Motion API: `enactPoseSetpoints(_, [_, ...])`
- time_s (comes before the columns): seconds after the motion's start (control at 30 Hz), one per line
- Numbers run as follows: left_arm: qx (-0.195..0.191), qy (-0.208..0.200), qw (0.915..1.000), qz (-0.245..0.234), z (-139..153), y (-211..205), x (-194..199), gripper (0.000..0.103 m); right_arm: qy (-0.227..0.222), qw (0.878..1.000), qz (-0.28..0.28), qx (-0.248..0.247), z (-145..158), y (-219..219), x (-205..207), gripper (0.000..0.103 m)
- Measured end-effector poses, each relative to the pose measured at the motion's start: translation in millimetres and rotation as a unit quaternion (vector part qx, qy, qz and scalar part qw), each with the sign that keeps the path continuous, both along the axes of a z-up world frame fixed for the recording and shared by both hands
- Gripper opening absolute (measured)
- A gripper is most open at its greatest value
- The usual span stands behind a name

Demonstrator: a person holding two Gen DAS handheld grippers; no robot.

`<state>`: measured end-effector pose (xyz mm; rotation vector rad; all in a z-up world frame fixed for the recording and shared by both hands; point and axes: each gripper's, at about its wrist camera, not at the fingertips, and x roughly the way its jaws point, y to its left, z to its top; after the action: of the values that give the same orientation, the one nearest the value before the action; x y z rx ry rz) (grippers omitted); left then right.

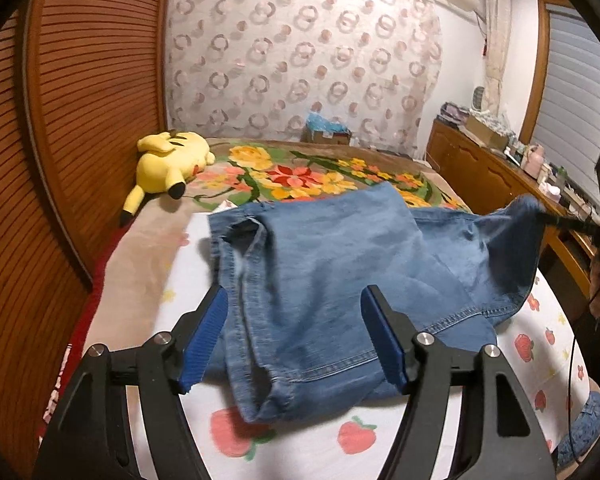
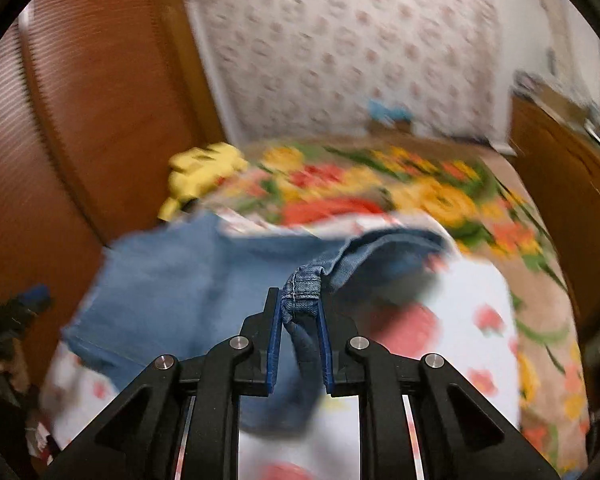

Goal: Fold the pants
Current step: 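Grasp the leg hem with the right gripper, fold it over, and release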

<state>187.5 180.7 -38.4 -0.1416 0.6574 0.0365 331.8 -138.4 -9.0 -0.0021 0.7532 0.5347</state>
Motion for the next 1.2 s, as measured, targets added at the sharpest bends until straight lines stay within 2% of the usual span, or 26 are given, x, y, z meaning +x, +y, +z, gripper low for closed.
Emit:
enactPoseSetpoints(0.17, [0.0,-0.01,0.9997,0.022,7.5,20.4,-19.7,0.07,-0.035,0.993,0.11,0.038,36.6,78.7,-29.7,0.017])
enactPoseSetpoints(0.27, [-0.003,-0.014,0.9993,0.034,9.6,30.1,-28.7,0.07,-0.026,0.981,0.184,0.061,44.9,121.7,-54.3,0.017])
enactPoseSetpoints(0.33, [-0.004,-0.014,0.9991,0.04,9.7,34.9,-33.3,0.07,-0.012,0.976,0.212,0.054,41.4,140.4,-65.5,0.018])
enactPoseSetpoints(0.4, [-0.004,-0.013,0.999,0.042,8.4,38.3,-36.2,0.07,-0.004,0.974,0.225,0.04,34.6,149.0,-71.4,0.026])
enactPoseSetpoints(0.43, [-0.004,-0.012,0.999,0.042,7.7,38.9,-36.3,0.07,-0.001,0.972,0.231,0.033,30.8,150.0,-73.4,0.033])
enactPoseSetpoints(0.47, [-0.004,-0.011,0.9991,0.042,6.1,39.0,-36.7,0.07,-0.001,0.973,0.23,0.026,28.1,149.1,-73.4,0.039])
enactPoseSetpoints(0.5, [-0.005,-0.009,0.9991,0.04,4.4,38.7,-36.3,0.07,-0.001,0.974,0.225,0.019,24.6,146.0,-73.8,0.041])
enactPoseSetpoints(0.63, [-0.008,-0.001,0.9996,0.027,-2.5,30.6,-30.6,0.07,0.0,0.98,0.2,-0.006,14.3,137.6,-60.5,0.041])
enactPoseSetpoints(0.87, [-0.011,0.018,0.9997,-0.016,-17.2,6.4,-10.8,0.07,0.031,0.987,0.152,-0.049,-12.2,162.9,-32.1,0.044])
enactPoseSetpoints(0.97, [-0.006,0.028,0.9987,-0.043,-24.0,-6.5,-0.5,0.065,0.046,0.987,0.142,-0.063,-28.9,173.5,-20.3,0.047])
enactPoseSetpoints(1.03, [-0.008,0.036,0.9976,-0.058,-28.8,-12.9,6.3,0.055,0.06,0.986,0.138,-0.068,-40.6,177.5,-16.2,0.048])
enactPoseSetpoints(1.07, [-0.01,0.045,0.9965,-0.07,-33.8,-16.9,12.6,0.055,0.066,0.986,0.137,-0.073,-47.2,179.9,-13.6,0.049])
enactPoseSetpoints(1.2, [0.002,0.069,0.9944,-0.08,-48.1,-24.4,25.6,0.044,0.092,0.984,0.13,-0.079,-62.0,180.9,-0.6,0.049])
